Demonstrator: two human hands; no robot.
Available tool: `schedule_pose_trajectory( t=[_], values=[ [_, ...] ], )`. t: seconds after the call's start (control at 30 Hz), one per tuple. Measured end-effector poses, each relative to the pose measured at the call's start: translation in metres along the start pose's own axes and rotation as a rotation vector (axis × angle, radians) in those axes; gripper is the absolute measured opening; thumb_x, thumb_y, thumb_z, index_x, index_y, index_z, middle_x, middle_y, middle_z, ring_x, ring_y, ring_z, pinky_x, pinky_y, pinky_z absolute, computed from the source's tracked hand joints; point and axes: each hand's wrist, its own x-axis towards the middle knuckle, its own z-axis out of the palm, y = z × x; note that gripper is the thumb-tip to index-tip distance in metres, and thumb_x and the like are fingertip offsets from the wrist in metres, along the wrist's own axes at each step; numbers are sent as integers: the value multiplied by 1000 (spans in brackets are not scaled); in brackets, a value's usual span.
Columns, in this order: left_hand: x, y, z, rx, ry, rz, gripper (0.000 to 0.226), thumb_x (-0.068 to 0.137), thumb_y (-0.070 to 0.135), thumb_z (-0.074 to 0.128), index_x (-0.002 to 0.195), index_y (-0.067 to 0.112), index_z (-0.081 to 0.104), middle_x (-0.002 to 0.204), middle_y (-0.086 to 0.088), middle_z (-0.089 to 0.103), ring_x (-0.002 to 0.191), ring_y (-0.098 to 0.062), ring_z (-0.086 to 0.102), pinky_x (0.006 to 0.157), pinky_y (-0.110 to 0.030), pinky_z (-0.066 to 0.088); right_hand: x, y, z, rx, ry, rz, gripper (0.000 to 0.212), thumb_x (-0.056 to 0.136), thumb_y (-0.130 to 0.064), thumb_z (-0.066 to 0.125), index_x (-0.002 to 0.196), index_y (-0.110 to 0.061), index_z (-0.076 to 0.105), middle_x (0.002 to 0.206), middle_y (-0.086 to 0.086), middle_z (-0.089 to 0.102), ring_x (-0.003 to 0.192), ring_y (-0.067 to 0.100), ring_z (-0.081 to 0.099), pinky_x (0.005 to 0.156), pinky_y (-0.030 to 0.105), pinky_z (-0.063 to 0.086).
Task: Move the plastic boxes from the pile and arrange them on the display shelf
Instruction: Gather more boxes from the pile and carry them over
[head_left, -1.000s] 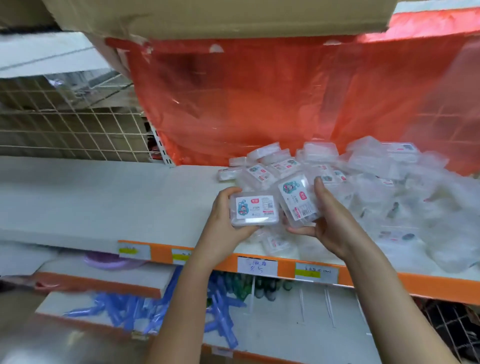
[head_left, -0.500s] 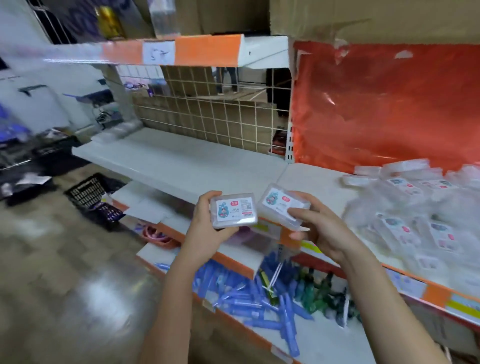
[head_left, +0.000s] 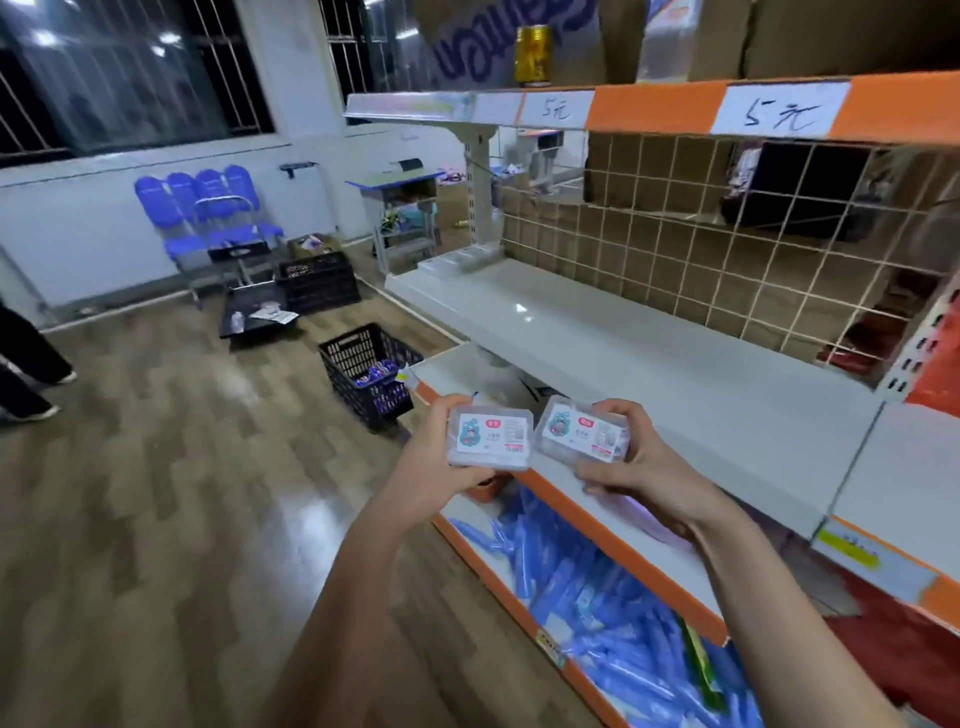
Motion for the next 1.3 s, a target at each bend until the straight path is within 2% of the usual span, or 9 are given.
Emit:
schedule_pose_trajectory(
  t=[0.1,0.27,0.47,0.57,0.7,0.8,0.97,1.13,1.3],
  values=[
    [16,-21,-35,20,16,-17,69,72,2,79,122,26,38,116,1,61,103,-8,61,81,-18,50,35,-4,27,-101,-62,-24,63,73,14,69,116,-19,36,114,6,57,85,3,65,75,31,57],
    [58,-61,-95,69,54,-26,70,60,30,79,116,40,39,118,2,61,106,-13,62,90,-43,52,110,-8,70,-199,-77,-46,60,76,14,67,119,-11,32,104,1,59,75,-9,62,61,10,48],
    [141,-94,-172,139,102,15,65,60,23,79,112,36,43,105,5,63,92,-10,64,82,-45,54,230,-14,109,-238,-86,-95,60,78,4,70,125,-15,37,114,3,60,92,10,64,72,27,57],
    [191,-108,-208,165,92,41,63,67,12,82,107,42,44,101,14,62,87,-3,61,81,-43,53,285,-27,125,-274,-70,-125,54,79,-3,72,122,-18,41,115,4,61,87,9,63,68,30,57],
    [251,-124,-244,195,65,65,64,63,24,79,103,58,42,100,24,60,96,-11,62,79,-41,53,340,-43,141,-320,-6,-153,53,80,-8,72,120,-22,42,116,-1,59,90,6,59,60,18,51],
    [288,-138,-260,185,37,61,64,68,19,82,106,51,42,100,27,58,94,-3,61,78,-32,54,374,-45,146,-366,44,-155,54,80,-11,73,122,-24,42,119,-4,56,99,5,54,65,16,47],
    [352,-168,-280,146,-70,49,64,72,17,81,119,33,41,106,21,57,89,5,58,71,-13,46,427,-35,153,-419,139,-111,54,78,-18,76,120,-28,45,122,-6,55,107,11,54,90,31,48],
    [429,-200,-303,141,-209,60,68,73,21,81,127,30,41,114,17,57,103,-3,58,83,-18,48,484,-29,167,-431,293,-67,53,78,-21,76,121,-28,45,120,-7,55,102,11,55,81,23,48],
    [501,-220,-320,173,-371,97,65,74,19,80,123,33,40,110,17,59,98,-1,58,74,-9,44,533,-24,179,-429,451,-25,54,78,-20,76,121,-27,43,122,-3,52,98,10,54,70,11,45]
  ],
)
